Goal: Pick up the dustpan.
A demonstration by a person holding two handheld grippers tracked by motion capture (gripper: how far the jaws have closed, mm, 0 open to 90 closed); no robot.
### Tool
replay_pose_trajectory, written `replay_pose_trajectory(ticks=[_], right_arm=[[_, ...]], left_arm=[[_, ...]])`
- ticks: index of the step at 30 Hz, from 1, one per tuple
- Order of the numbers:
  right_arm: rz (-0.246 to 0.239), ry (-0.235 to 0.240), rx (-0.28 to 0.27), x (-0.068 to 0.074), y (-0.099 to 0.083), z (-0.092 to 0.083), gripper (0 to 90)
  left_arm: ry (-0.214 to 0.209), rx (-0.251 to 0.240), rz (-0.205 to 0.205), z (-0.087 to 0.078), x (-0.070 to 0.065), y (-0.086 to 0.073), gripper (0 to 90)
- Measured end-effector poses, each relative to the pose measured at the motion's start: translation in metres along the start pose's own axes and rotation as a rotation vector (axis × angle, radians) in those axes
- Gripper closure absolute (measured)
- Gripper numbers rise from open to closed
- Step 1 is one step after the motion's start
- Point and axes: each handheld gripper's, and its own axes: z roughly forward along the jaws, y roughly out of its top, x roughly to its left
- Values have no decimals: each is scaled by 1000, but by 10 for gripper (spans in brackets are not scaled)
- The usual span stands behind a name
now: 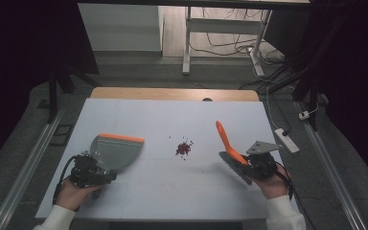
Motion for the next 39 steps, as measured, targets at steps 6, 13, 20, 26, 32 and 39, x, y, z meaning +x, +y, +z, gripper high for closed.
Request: replay_pose_trajectory(ticks=[6, 13, 20, 26, 32, 39], right_arm=[[-5, 0, 2, 2, 1, 0, 700], [-5, 1, 9, 2, 0, 2, 700], [-7, 2, 10, 2, 0, 3, 700], [1, 0, 11, 1, 0, 3, 700], [-1, 0, 14, 1, 0, 4, 700], [2, 1, 17, 0, -1, 4, 700]], left_arm=[[3, 13, -10, -1, 1, -3, 190], [6, 26, -34, 9, 5, -3, 191], [10, 24, -61, 16, 7, -2, 283], [-2, 13, -80, 18, 7, -2, 411], [-13, 12, -82, 19, 6, -2, 505], [-8, 7, -77, 18, 5, -2, 593]])
